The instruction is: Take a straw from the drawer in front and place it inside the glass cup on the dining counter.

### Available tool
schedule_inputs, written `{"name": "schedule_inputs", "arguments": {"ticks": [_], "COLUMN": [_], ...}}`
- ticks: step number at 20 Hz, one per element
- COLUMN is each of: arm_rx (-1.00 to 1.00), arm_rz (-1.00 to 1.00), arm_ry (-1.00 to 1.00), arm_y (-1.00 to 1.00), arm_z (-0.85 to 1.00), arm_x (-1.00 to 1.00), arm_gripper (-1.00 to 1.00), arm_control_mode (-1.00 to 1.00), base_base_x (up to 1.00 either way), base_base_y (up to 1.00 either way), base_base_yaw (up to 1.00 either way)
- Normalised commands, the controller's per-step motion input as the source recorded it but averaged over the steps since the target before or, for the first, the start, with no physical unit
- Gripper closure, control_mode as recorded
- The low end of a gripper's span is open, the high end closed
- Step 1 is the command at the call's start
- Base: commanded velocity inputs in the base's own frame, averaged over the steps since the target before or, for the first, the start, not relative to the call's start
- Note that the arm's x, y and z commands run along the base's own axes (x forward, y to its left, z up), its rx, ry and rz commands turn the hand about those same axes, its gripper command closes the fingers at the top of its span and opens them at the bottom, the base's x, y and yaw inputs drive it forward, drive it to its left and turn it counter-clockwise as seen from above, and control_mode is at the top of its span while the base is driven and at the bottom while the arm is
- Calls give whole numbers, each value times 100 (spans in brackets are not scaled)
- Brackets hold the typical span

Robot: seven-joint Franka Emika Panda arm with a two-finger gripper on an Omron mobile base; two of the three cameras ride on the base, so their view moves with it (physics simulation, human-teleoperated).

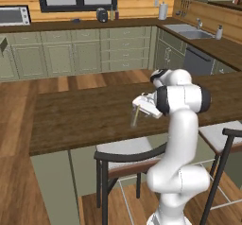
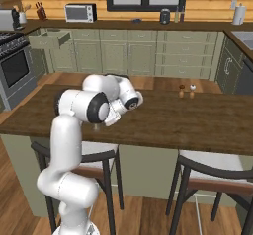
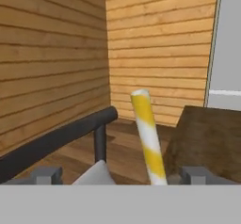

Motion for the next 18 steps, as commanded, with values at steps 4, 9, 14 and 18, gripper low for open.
{"name": "schedule_inputs", "arguments": {"ticks": [4, 9, 14, 18], "arm_rx": [0, 0, 0, -2], "arm_rz": [0, 0, 0, 0], "arm_ry": [-15, -14, -19, -35], "arm_y": [0, 0, 1, 11], "arm_z": [14, 23, 58, 94], "arm_x": [0, 0, -20, -47], "arm_gripper": [-100, -100, -100, -100], "arm_control_mode": [-100, -100, -100, -100], "base_base_x": [0, 0, 0, 0], "base_base_y": [0, 0, 0, 0], "base_base_yaw": [0, 0, 0, 0]}}
